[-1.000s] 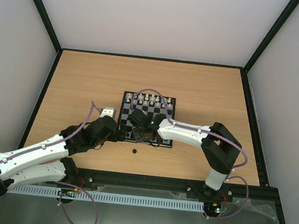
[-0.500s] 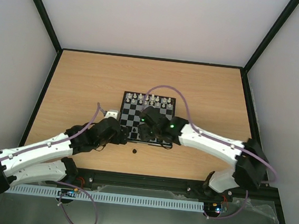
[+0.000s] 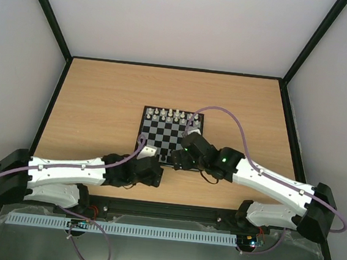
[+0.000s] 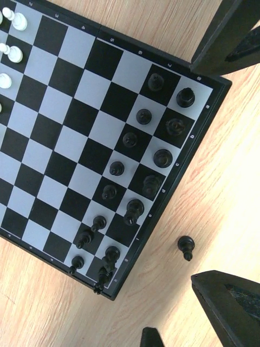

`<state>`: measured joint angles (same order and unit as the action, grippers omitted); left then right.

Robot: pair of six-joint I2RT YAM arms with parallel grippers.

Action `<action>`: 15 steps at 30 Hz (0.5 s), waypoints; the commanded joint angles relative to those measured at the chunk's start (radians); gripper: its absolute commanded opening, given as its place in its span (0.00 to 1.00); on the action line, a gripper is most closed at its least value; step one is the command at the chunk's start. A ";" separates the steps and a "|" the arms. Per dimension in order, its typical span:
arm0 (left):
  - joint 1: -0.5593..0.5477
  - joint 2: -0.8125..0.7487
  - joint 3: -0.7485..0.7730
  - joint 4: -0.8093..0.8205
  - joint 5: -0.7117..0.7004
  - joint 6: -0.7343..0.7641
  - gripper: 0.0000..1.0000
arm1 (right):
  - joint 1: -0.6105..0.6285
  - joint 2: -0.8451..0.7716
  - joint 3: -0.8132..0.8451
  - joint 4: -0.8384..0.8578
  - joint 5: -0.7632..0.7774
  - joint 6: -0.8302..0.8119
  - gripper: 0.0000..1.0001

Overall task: Set up the chess pieces on the board
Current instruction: Pick up the chess piece at the center of the board.

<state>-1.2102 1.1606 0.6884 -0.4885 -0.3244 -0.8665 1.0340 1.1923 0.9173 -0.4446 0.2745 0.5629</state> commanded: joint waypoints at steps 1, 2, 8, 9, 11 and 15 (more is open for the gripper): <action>-0.066 0.072 0.047 -0.012 -0.037 -0.072 0.99 | -0.004 -0.075 -0.038 -0.045 0.026 0.023 0.99; -0.072 0.082 0.051 -0.011 -0.038 -0.081 0.99 | -0.004 -0.086 -0.047 -0.040 0.027 0.024 0.99; -0.088 0.148 0.062 0.023 -0.038 -0.080 0.99 | -0.003 -0.150 -0.069 -0.036 0.056 0.024 0.99; -0.088 0.157 0.062 0.025 -0.038 -0.077 0.99 | -0.003 -0.151 -0.069 -0.041 0.057 0.023 0.99; -0.088 0.172 0.064 0.028 -0.038 -0.077 0.99 | -0.003 -0.152 -0.071 -0.046 0.056 0.023 0.99; -0.083 0.179 0.054 0.033 -0.038 -0.080 0.99 | -0.003 -0.147 -0.080 -0.036 0.049 0.028 0.99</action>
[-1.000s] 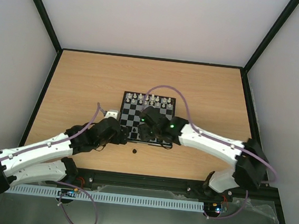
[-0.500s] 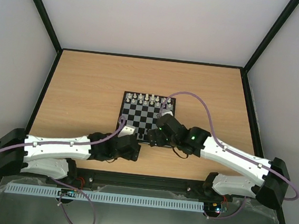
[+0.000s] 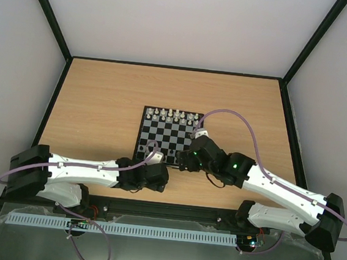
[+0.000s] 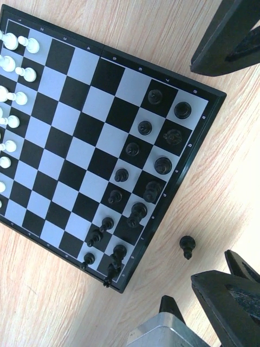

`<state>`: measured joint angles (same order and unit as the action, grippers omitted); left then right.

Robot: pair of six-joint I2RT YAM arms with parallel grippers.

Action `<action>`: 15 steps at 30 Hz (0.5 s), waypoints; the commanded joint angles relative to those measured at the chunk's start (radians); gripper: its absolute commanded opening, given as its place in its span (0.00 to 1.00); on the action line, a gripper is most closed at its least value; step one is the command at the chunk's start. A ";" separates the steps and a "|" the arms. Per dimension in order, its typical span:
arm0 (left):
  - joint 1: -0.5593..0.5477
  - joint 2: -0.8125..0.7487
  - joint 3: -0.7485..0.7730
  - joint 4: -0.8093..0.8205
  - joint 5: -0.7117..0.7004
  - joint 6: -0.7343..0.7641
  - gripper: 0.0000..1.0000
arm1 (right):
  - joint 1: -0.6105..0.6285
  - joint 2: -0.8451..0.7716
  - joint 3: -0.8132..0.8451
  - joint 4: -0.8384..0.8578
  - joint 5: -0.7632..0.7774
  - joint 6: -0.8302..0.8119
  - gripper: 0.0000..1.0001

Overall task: Set up the chess pieces on the board
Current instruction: Pick up the chess piece at the center of the board.

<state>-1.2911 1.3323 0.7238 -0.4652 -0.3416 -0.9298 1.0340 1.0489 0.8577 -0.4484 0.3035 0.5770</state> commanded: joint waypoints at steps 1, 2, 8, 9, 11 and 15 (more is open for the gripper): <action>-0.001 0.006 0.016 0.010 -0.020 -0.017 0.99 | -0.003 -0.002 -0.022 -0.030 0.018 0.014 0.99; 0.002 0.005 0.013 0.009 -0.020 -0.015 0.99 | -0.003 0.001 -0.023 -0.027 0.017 0.014 0.99; 0.049 -0.004 -0.023 0.040 0.004 0.011 0.90 | -0.003 0.019 -0.022 -0.022 0.016 0.010 0.99; 0.055 -0.006 -0.026 0.039 0.008 0.014 0.88 | -0.003 0.022 -0.022 -0.019 0.014 0.010 0.99; 0.058 -0.008 -0.028 0.041 0.011 0.019 0.83 | -0.003 0.025 -0.027 -0.012 0.013 0.010 0.99; 0.065 0.000 -0.026 0.043 0.020 0.030 0.75 | -0.003 0.034 -0.029 -0.007 0.014 0.009 0.99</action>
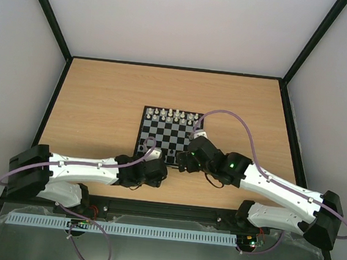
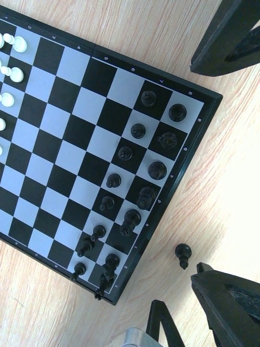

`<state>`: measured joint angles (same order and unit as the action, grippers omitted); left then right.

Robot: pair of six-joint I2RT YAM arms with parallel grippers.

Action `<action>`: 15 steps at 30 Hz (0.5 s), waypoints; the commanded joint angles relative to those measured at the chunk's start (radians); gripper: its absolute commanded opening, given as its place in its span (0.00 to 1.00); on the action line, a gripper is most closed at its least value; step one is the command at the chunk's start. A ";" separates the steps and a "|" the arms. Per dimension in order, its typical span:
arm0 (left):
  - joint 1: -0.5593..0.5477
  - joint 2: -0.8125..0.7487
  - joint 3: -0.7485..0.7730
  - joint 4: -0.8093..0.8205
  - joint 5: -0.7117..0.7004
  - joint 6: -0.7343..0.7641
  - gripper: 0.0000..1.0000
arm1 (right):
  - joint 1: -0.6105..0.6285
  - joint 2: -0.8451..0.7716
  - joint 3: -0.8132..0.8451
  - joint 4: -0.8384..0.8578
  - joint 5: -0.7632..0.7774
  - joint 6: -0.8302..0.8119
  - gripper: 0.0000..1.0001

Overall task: Set up the chess pieces on the board
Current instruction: Pick up the chess piece at the center of the board.

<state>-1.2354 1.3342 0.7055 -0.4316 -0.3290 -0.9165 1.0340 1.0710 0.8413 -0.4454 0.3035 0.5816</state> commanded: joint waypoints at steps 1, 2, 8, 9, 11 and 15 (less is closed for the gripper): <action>0.011 0.002 -0.010 0.010 0.008 0.017 0.74 | -0.003 0.013 -0.014 -0.009 0.014 0.004 0.99; 0.013 0.006 -0.012 0.012 0.012 0.019 0.73 | -0.004 0.015 -0.015 -0.007 0.015 0.004 0.99; 0.030 0.033 -0.030 0.052 0.033 0.035 0.63 | -0.004 0.020 -0.024 0.000 0.011 0.004 0.99; 0.033 0.038 -0.030 0.060 0.034 0.038 0.61 | -0.004 0.020 -0.026 0.001 0.012 0.004 0.99; 0.042 0.050 -0.029 0.079 0.037 0.047 0.58 | -0.003 0.018 -0.027 0.000 0.015 0.003 0.98; 0.051 0.083 -0.008 0.096 0.040 0.061 0.49 | -0.003 0.011 -0.031 0.000 0.014 0.002 0.99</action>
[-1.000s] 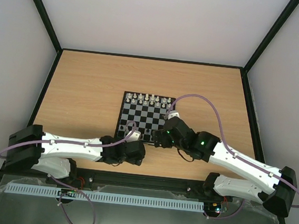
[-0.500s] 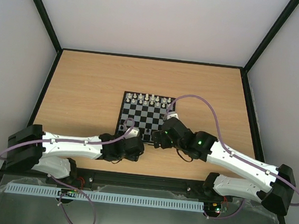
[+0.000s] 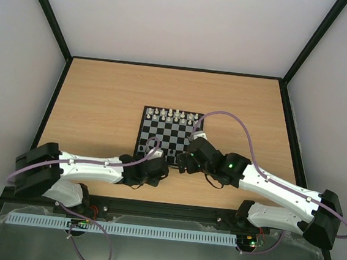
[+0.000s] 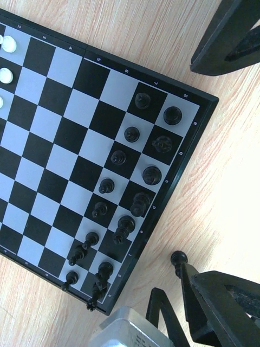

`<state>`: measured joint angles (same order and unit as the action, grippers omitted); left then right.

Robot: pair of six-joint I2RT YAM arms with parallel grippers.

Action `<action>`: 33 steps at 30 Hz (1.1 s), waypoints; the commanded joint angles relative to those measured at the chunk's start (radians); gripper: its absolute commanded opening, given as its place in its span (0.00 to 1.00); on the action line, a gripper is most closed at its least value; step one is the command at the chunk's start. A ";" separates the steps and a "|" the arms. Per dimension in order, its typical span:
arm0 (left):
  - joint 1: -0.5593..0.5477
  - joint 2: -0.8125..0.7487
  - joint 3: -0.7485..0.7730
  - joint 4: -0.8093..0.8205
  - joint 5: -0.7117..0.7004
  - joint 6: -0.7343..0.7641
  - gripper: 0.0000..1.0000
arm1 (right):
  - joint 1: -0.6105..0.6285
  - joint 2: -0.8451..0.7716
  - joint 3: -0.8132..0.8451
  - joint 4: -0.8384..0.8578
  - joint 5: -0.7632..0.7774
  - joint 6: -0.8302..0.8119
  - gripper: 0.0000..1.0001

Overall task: Set up the chess pieces on the board
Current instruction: Pick up the chess piece at the center of the board, then place the chess piece on the chessboard.

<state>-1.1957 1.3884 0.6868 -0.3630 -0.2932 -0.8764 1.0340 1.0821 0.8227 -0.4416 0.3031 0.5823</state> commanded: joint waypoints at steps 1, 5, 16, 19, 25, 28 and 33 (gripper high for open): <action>0.011 0.034 0.020 0.031 0.007 0.024 0.48 | -0.003 0.000 -0.014 -0.004 0.012 0.001 0.99; 0.011 0.062 0.041 0.036 0.018 0.036 0.41 | -0.003 -0.002 -0.023 -0.002 0.013 0.002 0.99; 0.012 0.085 0.046 0.032 0.031 0.035 0.17 | -0.004 -0.010 -0.034 0.003 0.017 -0.004 1.00; 0.012 0.081 0.046 0.020 0.020 0.031 0.14 | -0.003 -0.011 -0.036 0.003 0.017 -0.004 1.00; 0.063 0.060 0.092 -0.017 -0.010 0.073 0.14 | -0.003 -0.014 -0.038 0.009 0.017 -0.006 1.00; 0.103 0.052 0.146 -0.046 -0.026 0.116 0.14 | -0.003 -0.013 -0.040 0.010 0.014 -0.006 1.00; 0.166 0.042 0.189 -0.064 -0.032 0.172 0.14 | -0.004 -0.020 -0.044 0.008 0.019 -0.003 1.00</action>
<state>-1.0679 1.4540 0.8375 -0.3840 -0.2974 -0.7681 1.0340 1.0798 0.7967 -0.4278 0.3035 0.5816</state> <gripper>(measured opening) 0.141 0.997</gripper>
